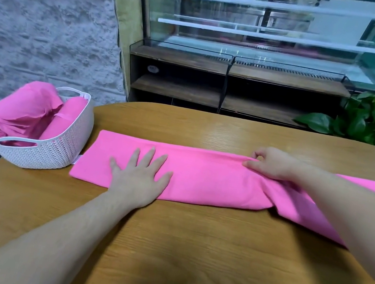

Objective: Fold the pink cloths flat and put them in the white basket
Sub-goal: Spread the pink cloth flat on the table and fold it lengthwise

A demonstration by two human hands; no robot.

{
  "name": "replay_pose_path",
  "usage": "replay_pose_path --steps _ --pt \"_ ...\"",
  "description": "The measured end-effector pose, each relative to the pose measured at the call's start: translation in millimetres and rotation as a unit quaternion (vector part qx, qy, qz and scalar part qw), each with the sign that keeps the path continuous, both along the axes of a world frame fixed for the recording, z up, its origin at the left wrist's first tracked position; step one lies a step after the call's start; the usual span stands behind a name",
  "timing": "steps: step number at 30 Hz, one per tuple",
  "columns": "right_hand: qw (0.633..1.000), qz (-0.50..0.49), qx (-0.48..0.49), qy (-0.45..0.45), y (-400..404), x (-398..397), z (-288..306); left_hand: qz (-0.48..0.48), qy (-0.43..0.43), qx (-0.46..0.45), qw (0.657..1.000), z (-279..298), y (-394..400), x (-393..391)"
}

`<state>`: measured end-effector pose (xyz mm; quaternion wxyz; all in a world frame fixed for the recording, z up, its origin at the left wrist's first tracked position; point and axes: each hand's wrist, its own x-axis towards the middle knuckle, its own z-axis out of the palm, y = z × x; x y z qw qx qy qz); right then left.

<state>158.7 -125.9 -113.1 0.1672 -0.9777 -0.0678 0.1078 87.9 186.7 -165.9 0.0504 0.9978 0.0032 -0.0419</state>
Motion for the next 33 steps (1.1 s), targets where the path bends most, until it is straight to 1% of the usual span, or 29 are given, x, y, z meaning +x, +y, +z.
replay_pose_path --steps 2,3,5,6,8,11,13,16,18,19,21,24,26,30,33 --pt "0.999 0.002 0.026 -0.027 -5 -3 2 0.001 -0.001 0.002 1.0 3 0 -1" --pt "0.998 -0.003 0.051 -0.039 -9 -5 3 -0.01 -0.025 0.009 1.0 4 -1 -2" --pt "0.992 -0.017 0.107 -0.058 -20 -10 5 -0.063 -0.121 0.022 0.99 5 -7 -5" --pt "0.989 -0.018 0.132 -0.06 -26 -14 6 -0.094 -0.166 0.01 0.982 5 -13 -6" --pt "0.986 -0.019 0.16 -0.053 -39 -22 7 -0.14 -0.201 -0.047 0.968 5 -36 -7" --pt "0.986 -0.033 0.155 -0.049 -61 -33 1 -0.171 -0.19 -0.105 0.961 6 -83 -10" --pt "0.991 -0.045 0.123 -0.034 -75 -41 1 -0.166 -0.169 -0.126 0.963 10 -113 -8" --pt "0.998 -0.04 0.057 0.005 -97 -57 2 -0.112 -0.137 -0.197 0.964 17 -146 1" --pt "0.998 -0.032 0.055 0.026 -112 -68 4 -0.067 -0.112 -0.247 0.96 19 -162 8" --pt "0.998 -0.029 0.05 0.031 -120 -72 5 -0.056 -0.102 -0.257 0.959 20 -167 10" --pt "0.999 -0.027 0.009 0.042 -135 -81 9 -0.054 -0.09 -0.251 0.962 17 -174 14" --pt "0.996 -0.059 -0.033 0.052 -154 -87 13 -0.065 -0.118 -0.244 0.961 6 -173 12" --pt "0.996 -0.085 -0.035 0.005 -162 -87 17 -0.083 -0.155 -0.246 0.953 -2 -173 8" --pt "0.981 -0.088 -0.086 -0.148 -163 -78 25 -0.105 -0.189 -0.241 0.946 -9 -176 8" --pt "0.971 -0.053 -0.13 -0.195 -164 -62 29 -0.106 -0.199 -0.218 0.949 -10 -178 9"
